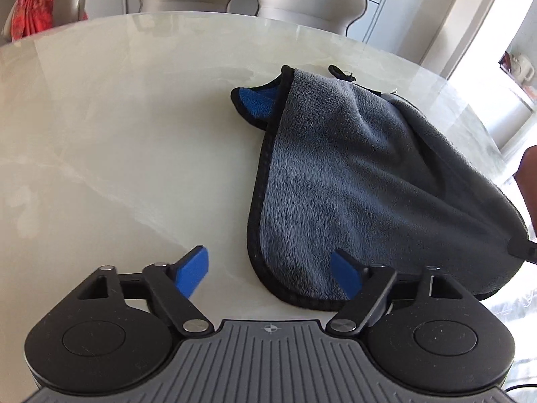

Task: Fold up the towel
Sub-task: 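Grasp a towel corner with the right gripper while the left gripper grasps another corner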

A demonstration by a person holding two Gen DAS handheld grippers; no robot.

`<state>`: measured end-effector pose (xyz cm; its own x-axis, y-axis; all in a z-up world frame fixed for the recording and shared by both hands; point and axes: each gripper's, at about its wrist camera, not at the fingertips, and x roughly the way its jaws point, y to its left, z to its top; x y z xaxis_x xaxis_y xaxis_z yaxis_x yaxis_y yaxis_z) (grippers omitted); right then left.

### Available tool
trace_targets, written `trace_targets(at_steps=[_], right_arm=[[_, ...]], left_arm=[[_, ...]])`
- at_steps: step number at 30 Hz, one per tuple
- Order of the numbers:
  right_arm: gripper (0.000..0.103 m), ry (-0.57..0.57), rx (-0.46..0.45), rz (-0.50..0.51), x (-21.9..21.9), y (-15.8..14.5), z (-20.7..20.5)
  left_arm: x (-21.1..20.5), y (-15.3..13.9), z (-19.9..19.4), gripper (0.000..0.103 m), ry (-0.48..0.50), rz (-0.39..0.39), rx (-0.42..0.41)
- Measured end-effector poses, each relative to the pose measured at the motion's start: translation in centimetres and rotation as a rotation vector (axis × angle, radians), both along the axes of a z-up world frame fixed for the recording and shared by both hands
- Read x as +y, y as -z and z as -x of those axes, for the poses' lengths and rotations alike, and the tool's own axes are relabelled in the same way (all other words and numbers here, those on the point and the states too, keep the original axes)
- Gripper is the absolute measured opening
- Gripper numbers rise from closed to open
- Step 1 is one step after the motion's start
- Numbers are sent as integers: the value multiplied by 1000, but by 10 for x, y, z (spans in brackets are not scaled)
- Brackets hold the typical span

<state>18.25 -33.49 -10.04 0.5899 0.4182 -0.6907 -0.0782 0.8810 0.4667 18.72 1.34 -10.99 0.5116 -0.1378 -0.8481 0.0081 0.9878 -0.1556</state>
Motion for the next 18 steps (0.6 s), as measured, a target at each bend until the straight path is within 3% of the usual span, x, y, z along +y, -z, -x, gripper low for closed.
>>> trace_targets(at_steps=[3,6,7,8,10,13,18], right_arm=[[13,7,4,-4,-2,2,1],[13,13,8,-8,-4,2,2],[14,15,9,-9,-4,2,2],[14,17,10,-10,-4,2,2],[14,21,13,-13,-5,3,3],[14,27,11,-16,-6,1,5],[14,37,0,-18,-8,-5,9]], left_arm=[[-2,-1,-3,68,13,-26,-3],[-8,-1,-1,47,41,-68,-20],[-9,-2,0,37,51,-80,-24],[-11,-1,0,25,59,-81,-26],[-11,0,1,13,72,-59,-25],[-12,-2,5,6,89,-56,-47],[-11,-15,20,6,119,-56,-84]])
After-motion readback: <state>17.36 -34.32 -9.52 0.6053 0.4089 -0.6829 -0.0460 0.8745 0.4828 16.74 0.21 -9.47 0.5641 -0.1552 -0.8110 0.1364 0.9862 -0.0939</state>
